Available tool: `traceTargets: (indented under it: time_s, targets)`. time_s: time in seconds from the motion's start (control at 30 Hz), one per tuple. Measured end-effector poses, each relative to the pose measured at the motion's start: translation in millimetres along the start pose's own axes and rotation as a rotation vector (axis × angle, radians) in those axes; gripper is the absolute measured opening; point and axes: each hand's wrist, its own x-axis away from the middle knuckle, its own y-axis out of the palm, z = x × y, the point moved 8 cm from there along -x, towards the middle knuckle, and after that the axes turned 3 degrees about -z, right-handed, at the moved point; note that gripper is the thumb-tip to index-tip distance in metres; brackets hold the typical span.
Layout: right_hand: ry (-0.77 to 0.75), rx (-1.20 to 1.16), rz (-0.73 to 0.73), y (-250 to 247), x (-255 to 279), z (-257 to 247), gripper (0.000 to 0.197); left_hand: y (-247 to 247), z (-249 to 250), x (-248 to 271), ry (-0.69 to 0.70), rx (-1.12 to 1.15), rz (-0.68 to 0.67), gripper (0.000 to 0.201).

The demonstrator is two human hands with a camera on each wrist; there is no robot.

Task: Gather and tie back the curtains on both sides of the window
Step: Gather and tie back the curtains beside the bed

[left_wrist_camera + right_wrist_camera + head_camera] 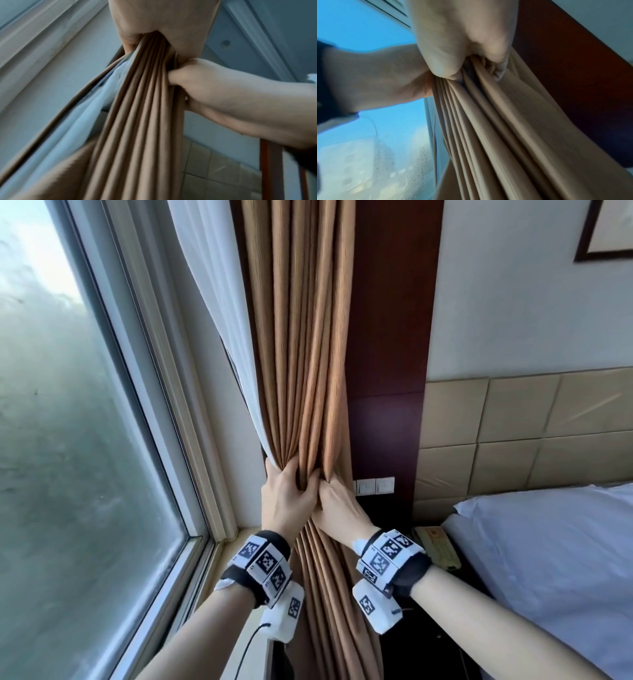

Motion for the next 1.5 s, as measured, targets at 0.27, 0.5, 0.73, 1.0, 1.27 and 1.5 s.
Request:
traceTargets:
  time_s: [0.27,0.5,0.73,1.0,1.27,1.5]
  targets:
    - [0.062,-0.176,0.000,-6.7,8.6,50.3,0.030,-8.0,-23.2,-15.7,0.108,-0.163,-0.076,0.044]
    - [0.124,-0.194,0.417,-50.4,33.3,108.6,0.056,-2.5,-11.2,-11.9,0.229,-0.144,-0.153,0.104]
    - [0.268,-0.370,0.599,-53.8,57.0,123.4,0.080,2.7,-5.7,-8.8,0.289,-0.135,-0.114,0.096]
    - [0.145,-0.250,0.484,4.3,41.1,50.0,0.037,10.3,-13.1,-12.0,0.231,-0.119,-0.092,0.055]
    - [0.140,0.042,0.232,38.0,19.8,-2.0,0.038,0.1,-11.5,-9.9,0.162,-0.095,-0.136,0.015]
    - [0.044,-0.109,0.079,62.6,13.3,1.4,0.045,-1.8,-30.2,-17.9,0.185,-0.201,-0.102,0.027]
